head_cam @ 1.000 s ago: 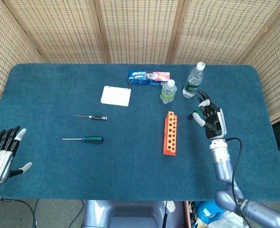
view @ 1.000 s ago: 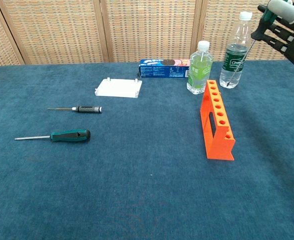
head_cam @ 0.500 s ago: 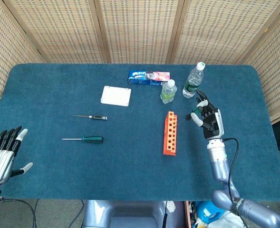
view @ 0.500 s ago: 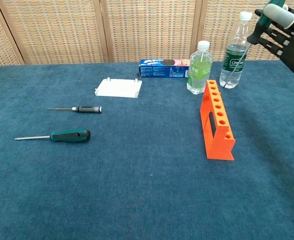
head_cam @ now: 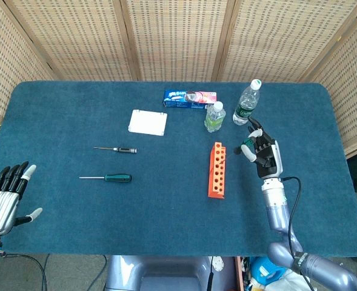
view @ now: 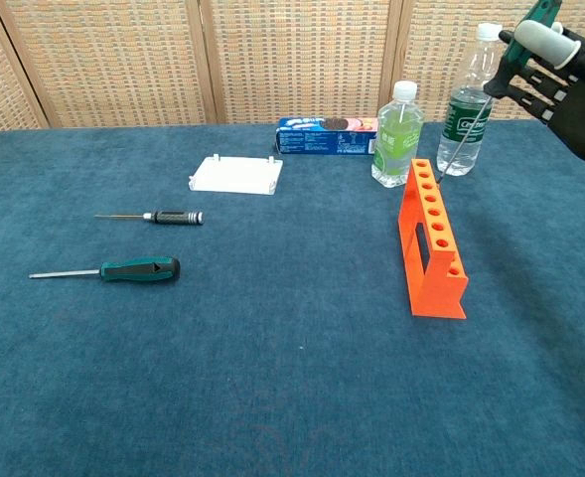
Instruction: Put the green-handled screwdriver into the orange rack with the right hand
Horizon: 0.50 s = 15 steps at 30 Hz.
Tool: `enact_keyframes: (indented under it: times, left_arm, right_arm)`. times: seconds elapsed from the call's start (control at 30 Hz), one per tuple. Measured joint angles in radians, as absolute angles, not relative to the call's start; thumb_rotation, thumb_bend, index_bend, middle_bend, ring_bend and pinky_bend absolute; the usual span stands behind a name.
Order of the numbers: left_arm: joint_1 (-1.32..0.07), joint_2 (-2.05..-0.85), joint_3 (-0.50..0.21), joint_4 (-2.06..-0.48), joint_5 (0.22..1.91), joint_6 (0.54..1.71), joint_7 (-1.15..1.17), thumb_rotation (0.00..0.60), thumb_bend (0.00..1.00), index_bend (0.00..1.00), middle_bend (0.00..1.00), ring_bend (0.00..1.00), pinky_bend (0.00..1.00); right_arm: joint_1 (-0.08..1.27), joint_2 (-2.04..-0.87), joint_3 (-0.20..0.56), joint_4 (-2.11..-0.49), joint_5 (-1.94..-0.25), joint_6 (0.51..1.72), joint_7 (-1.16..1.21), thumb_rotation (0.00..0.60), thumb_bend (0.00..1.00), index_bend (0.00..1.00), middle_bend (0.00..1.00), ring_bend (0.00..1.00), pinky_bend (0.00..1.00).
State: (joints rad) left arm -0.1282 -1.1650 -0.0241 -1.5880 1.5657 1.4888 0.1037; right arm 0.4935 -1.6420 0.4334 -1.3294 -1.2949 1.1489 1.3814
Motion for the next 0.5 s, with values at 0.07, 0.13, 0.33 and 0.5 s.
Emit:
enact_keyframes:
  times: [0.07, 0.13, 0.33, 0.5]
  left_arm:
    - [-0.128, -1.164, -0.025, -1.589, 1.566, 1.491, 0.102, 0.600, 0.00, 0.00, 0.00, 0.00, 0.00]
    - [-0.128, -1.163, -0.027, -1.591, 1.565, 1.493, 0.100, 0.600, 0.00, 0.00, 0.00, 0.00, 0.00]
    - [-0.129, -1.156, -0.035, -1.600, 1.561, 1.498, 0.091, 0.600, 0.00, 0.00, 0.00, 0.00, 0.00]
    - [-0.133, -1.153, -0.039, -1.609, 1.558, 1.495, 0.090, 0.600, 0.00, 0.00, 0.00, 0.00, 0.00]
  right_arm:
    - [0.494, -1.644, 0.431, -1.329, -1.296, 1.149, 1.378, 0.600, 0.20, 0.73, 0.15, 0.00, 0.00]
    - [0.495, -1.648, 0.429, -1.327, -1.297, 1.150, 1.375, 0.600, 0.20, 0.73, 0.15, 0.00, 0.00]
    - [0.499, -1.651, 0.430, -1.318, -1.294, 1.145, 1.369, 0.600, 0.21, 0.73, 0.15, 0.00, 0.00]
    - [0.501, -1.655, 0.427, -1.309, -1.296, 1.145, 1.364, 0.600, 0.21, 0.73, 0.15, 0.00, 0.00]
